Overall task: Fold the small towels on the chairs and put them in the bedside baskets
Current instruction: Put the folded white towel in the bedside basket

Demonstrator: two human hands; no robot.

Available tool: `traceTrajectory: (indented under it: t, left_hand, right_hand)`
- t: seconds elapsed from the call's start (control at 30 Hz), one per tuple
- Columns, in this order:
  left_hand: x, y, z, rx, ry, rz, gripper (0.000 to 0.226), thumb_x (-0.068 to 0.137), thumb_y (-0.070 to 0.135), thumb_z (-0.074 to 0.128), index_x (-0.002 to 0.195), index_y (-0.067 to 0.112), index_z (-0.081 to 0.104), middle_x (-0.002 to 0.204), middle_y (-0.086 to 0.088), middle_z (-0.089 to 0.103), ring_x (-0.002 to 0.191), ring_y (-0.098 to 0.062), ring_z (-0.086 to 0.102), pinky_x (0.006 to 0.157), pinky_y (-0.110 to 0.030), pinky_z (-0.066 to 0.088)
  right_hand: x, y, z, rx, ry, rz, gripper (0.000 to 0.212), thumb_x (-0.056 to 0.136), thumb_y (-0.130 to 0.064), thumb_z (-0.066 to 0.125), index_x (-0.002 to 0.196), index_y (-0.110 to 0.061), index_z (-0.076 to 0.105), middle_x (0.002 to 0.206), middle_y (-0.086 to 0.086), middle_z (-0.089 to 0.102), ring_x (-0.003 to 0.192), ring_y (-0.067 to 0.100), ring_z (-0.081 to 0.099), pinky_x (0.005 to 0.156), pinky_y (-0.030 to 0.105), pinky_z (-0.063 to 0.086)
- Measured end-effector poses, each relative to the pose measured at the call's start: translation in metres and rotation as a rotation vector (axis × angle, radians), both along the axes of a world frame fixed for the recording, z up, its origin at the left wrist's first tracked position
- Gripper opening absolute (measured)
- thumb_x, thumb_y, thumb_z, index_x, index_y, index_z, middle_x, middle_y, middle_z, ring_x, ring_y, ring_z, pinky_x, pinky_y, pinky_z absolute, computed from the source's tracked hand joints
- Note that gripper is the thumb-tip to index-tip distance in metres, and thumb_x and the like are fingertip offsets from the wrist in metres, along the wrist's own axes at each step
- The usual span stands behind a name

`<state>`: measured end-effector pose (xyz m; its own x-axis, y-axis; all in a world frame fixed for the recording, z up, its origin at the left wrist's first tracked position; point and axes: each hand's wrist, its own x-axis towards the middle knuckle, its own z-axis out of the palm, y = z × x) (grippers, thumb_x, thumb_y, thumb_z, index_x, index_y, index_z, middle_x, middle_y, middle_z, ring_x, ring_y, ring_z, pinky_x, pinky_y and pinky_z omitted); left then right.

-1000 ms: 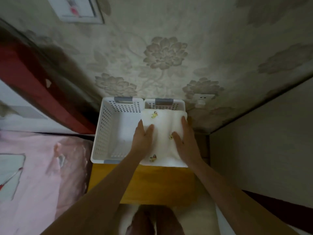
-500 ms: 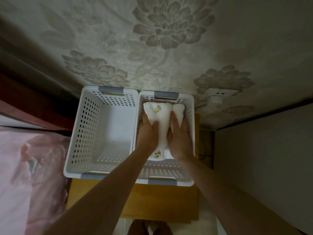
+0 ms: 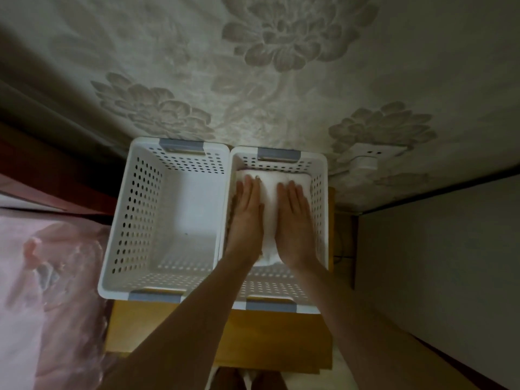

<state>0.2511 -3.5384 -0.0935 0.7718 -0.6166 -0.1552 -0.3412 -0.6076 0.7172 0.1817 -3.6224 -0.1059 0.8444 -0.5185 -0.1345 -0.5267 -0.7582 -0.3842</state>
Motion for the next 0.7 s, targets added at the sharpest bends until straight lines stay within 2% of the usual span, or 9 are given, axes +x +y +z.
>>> traceTrajectory:
  t: [0.1,0.17,0.27,0.33,0.43,0.5,0.6,0.63,0.7]
  left_hand:
    - [0.008,-0.006,-0.031,0.177,-0.096,-0.074,0.06,0.103,0.007,0.029,0.151,0.005,-0.007,0.16,-0.011,-0.013,0.146,-0.02,-0.017,0.122,-0.04,-0.002]
    - [0.008,-0.01,-0.045,0.194,-0.11,-0.056,0.059,0.102,0.007,0.028,0.151,0.004,-0.005,0.16,-0.011,-0.011,0.145,-0.019,-0.018,0.122,-0.041,0.0]
    - [0.004,-0.012,-0.06,0.217,-0.181,-0.032,0.058,0.1,0.01,0.024,0.152,0.002,-0.001,0.161,-0.01,-0.008,0.146,-0.019,-0.015,0.123,-0.039,-0.001]
    - [0.005,-0.012,-0.064,0.303,-0.2,-0.048,0.06,0.1,0.011,0.024,0.151,0.002,-0.005,0.16,-0.011,-0.011,0.147,-0.021,-0.014,0.122,-0.039,-0.002]
    - [0.011,-0.015,-0.037,0.498,-0.173,-0.156,0.075,0.099,0.008,0.04,0.149,0.0,-0.016,0.158,-0.019,-0.018,0.147,-0.029,-0.016,0.122,-0.043,0.001]
    - [0.015,-0.011,0.003,0.482,-0.16,-0.235,0.069,0.099,0.003,0.04,0.151,0.0,-0.005,0.16,-0.017,-0.012,0.148,-0.028,-0.011,0.122,-0.04,0.005]
    - [0.02,0.012,0.048,0.178,-0.427,-0.179,0.058,0.094,0.001,0.051,0.148,0.003,0.03,0.158,-0.018,0.022,0.147,-0.03,0.017,0.117,-0.043,0.026]
    - [0.021,0.023,0.052,0.143,-0.469,-0.121,0.059,0.093,0.006,0.054,0.148,0.005,0.033,0.155,-0.017,0.029,0.145,-0.031,0.025,0.116,-0.046,0.029]
    - [0.023,0.041,0.055,0.16,-0.266,-0.005,0.063,0.099,0.021,0.047,0.154,0.012,0.017,0.152,-0.012,0.036,0.137,-0.028,0.039,0.108,-0.044,0.04]
  right_hand:
    - [-0.003,-0.005,-0.015,-0.073,0.05,0.018,0.061,0.095,-0.015,0.025,0.153,-0.009,0.006,0.161,0.016,0.01,0.148,0.024,0.001,0.12,0.036,0.0]
    - [-0.007,-0.003,-0.021,-0.105,0.045,0.02,0.063,0.097,-0.013,0.03,0.154,-0.01,0.004,0.162,0.015,0.004,0.148,0.022,-0.004,0.119,0.035,-0.005]
    - [-0.007,0.001,-0.03,-0.127,0.059,-0.008,0.076,0.094,-0.009,0.052,0.155,-0.01,0.007,0.161,0.016,0.008,0.149,0.024,0.001,0.119,0.038,-0.002]
    - [-0.004,0.001,-0.032,-0.13,0.065,-0.031,0.077,0.092,-0.007,0.058,0.154,-0.01,0.014,0.16,0.016,0.014,0.148,0.025,0.006,0.119,0.039,0.003]
    - [-0.003,-0.005,-0.019,-0.088,0.092,0.019,0.069,0.099,-0.007,0.043,0.155,-0.016,0.003,0.162,0.013,-0.002,0.145,0.018,-0.013,0.114,0.029,-0.018]
    - [-0.007,-0.006,-0.004,-0.011,0.063,0.039,0.063,0.103,-0.008,0.034,0.154,-0.019,-0.001,0.162,0.01,-0.008,0.144,0.015,-0.019,0.109,0.021,-0.025]
    - [-0.008,-0.006,0.015,0.08,0.044,0.043,0.055,0.106,-0.014,0.028,0.155,-0.02,0.003,0.162,0.009,-0.005,0.149,0.02,-0.011,0.115,0.023,-0.019]
    - [-0.006,-0.003,0.016,0.083,0.045,0.047,0.053,0.106,-0.018,0.026,0.155,-0.019,0.005,0.162,0.01,-0.003,0.149,0.022,-0.007,0.12,0.03,-0.012]
    - [0.003,0.003,0.016,0.054,0.012,0.055,0.053,0.104,-0.031,0.015,0.155,-0.016,0.012,0.162,0.013,0.005,0.15,0.027,0.0,0.123,0.042,0.004]
